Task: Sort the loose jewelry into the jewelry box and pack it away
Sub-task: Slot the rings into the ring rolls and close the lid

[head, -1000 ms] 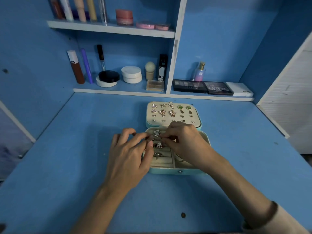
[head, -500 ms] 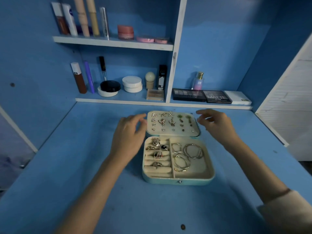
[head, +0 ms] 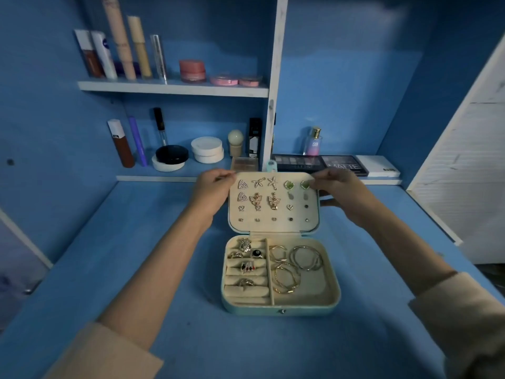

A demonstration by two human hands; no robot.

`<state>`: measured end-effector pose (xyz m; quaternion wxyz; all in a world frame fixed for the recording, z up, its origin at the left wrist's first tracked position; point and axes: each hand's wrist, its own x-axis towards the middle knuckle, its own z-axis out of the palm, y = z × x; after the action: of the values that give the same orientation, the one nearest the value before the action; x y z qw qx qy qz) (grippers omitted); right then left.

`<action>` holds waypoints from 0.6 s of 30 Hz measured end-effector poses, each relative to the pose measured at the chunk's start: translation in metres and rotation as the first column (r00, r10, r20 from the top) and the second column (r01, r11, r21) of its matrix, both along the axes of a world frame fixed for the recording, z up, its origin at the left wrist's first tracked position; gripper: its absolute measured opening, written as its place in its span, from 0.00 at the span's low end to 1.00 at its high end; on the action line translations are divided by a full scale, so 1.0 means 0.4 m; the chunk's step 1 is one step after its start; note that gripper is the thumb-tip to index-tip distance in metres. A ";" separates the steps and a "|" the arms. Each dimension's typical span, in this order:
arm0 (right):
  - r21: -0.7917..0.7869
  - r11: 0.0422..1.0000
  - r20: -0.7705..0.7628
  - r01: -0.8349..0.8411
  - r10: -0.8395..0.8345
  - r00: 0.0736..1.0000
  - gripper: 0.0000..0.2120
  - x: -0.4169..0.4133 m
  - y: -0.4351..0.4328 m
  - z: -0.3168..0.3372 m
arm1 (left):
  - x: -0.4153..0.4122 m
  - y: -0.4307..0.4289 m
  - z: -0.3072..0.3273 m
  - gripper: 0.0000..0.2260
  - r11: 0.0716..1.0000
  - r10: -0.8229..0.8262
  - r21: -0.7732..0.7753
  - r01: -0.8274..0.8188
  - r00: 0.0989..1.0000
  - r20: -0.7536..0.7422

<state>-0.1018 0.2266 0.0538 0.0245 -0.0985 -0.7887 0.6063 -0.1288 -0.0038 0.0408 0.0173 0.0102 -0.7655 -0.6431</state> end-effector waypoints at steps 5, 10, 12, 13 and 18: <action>-0.002 0.986 -0.158 -0.169 0.167 0.973 0.13 0.097 0.020 0.063 | 0.078 -0.050 0.060 0.11 0.979 -0.202 -0.059 0.194 0.958 -0.204; 0.324 0.922 -0.303 -0.212 0.313 0.900 0.17 0.212 0.026 0.051 | 0.193 -0.094 0.050 0.18 0.939 -0.328 -0.228 0.257 0.869 -0.370; 0.446 0.871 -0.382 -0.207 0.394 0.836 0.16 0.258 0.022 0.023 | 0.236 -0.109 0.016 0.18 0.919 -0.347 -0.340 0.200 0.820 -0.455; 0.513 0.839 -0.415 -0.180 0.426 0.804 0.16 0.277 0.022 0.006 | 0.254 -0.117 -0.002 0.18 0.897 -0.359 -0.417 0.144 0.788 -0.500; 0.732 0.681 -0.462 -0.037 0.535 0.707 0.18 0.355 0.025 -0.087 | 0.342 -0.137 -0.089 0.19 0.765 -0.467 -0.643 -0.038 0.654 -0.595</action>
<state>0.0404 0.2365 0.0189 0.2256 0.2661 -0.8982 0.2674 0.0079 -0.0586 0.0051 0.2405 -0.3481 -0.8514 -0.3099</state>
